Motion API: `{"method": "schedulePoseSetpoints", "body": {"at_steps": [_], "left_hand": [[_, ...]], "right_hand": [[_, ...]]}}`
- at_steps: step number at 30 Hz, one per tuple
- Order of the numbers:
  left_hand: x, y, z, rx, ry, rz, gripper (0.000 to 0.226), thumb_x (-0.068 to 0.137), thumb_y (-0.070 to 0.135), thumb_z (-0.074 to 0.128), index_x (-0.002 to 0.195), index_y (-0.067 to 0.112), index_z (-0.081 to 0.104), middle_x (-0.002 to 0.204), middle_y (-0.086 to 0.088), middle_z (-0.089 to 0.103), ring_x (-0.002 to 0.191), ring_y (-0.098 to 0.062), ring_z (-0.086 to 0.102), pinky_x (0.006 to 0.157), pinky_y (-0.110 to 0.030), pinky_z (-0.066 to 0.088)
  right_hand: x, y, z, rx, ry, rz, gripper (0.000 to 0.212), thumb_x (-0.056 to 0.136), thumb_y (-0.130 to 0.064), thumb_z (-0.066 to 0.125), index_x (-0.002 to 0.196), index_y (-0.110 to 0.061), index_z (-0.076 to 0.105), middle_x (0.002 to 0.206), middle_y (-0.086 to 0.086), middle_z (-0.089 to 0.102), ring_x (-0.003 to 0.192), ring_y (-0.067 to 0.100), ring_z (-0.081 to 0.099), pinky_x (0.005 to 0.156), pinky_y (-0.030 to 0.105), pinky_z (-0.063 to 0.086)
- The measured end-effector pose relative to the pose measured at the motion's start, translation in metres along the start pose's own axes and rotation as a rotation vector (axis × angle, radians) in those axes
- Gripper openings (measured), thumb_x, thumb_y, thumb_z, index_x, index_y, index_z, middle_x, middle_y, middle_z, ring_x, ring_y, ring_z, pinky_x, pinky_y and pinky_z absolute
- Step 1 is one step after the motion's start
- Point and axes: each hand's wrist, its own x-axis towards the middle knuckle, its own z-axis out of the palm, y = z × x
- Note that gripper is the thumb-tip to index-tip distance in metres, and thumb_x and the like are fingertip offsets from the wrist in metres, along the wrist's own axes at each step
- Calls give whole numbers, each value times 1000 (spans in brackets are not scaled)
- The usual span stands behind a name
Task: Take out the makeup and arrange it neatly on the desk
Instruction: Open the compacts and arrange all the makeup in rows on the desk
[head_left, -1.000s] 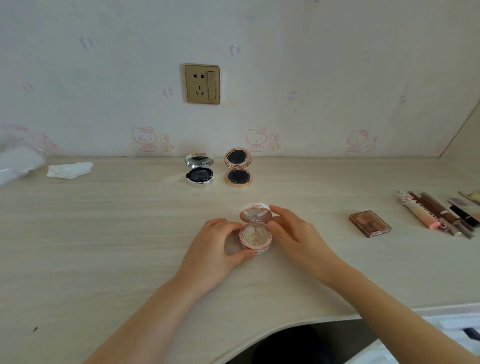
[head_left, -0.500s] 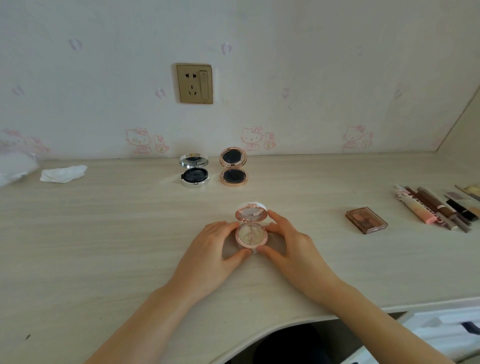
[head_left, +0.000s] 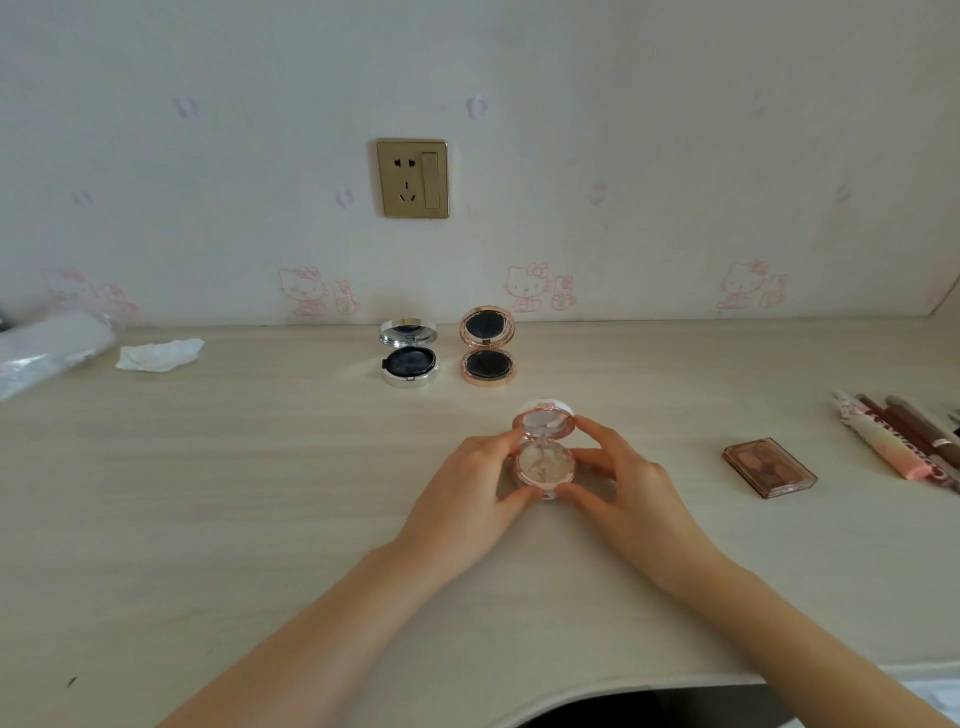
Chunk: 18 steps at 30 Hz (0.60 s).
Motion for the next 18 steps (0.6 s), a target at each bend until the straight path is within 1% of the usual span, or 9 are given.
{"method": "schedulePoseSetpoints", "body": {"at_steps": [3, 5, 7, 11, 14, 16, 18], "left_hand": [[19, -1, 7, 24, 4, 3, 53, 84, 40, 67, 133, 32, 50, 120, 4, 61, 116, -9, 50, 92, -21, 40], [34, -1, 12, 53, 16, 15, 50, 85, 39, 65, 132, 30, 51, 119, 4, 61, 116, -10, 48, 92, -22, 40], [48, -2, 18, 92, 35, 37, 44, 88, 39, 62, 129, 27, 53, 116, 4, 61, 116, -11, 46, 92, -27, 42], [77, -3, 28, 186, 70, 111, 35, 91, 35, 57, 123, 20, 56, 109, 3, 63, 117, -12, 44, 92, -29, 42], [93, -8, 34, 225, 105, 126, 37, 90, 34, 59, 124, 19, 56, 106, 3, 64, 116, -13, 46, 91, -27, 42], [99, -10, 37, 219, 131, 124, 39, 89, 35, 62, 123, 19, 57, 101, 2, 65, 113, -13, 47, 87, -26, 44], [104, -13, 39, 255, 146, 136, 41, 88, 38, 61, 124, 19, 57, 100, 2, 66, 112, -14, 47, 87, -26, 44]], "right_hand": [[17, 9, -7, 4, 10, 26, 63, 83, -27, 72, 137, -34, 41, 96, -29, 60, 88, -27, 52, 76, -4, 36], [31, 15, -12, -2, 12, 38, 62, 83, -28, 71, 136, -38, 40, 95, -28, 61, 88, -25, 52, 75, -2, 38], [46, 21, -16, -11, 22, 43, 62, 84, -28, 70, 136, -39, 39, 94, -30, 59, 86, -27, 50, 73, -3, 38], [74, 32, -19, -23, 50, 52, 62, 84, -27, 70, 137, -34, 40, 100, -20, 60, 82, -28, 49, 71, -5, 36], [90, 40, -20, -10, 53, 64, 60, 85, -24, 70, 136, -32, 41, 98, -19, 61, 79, -27, 52, 70, -4, 37], [97, 44, -20, -3, 49, 68, 58, 86, -23, 68, 136, -32, 41, 102, -18, 64, 82, -23, 55, 71, -3, 39], [103, 48, -20, -6, 45, 63, 57, 87, -23, 67, 136, -31, 41, 109, -15, 67, 91, -13, 60, 75, -1, 40]]}}
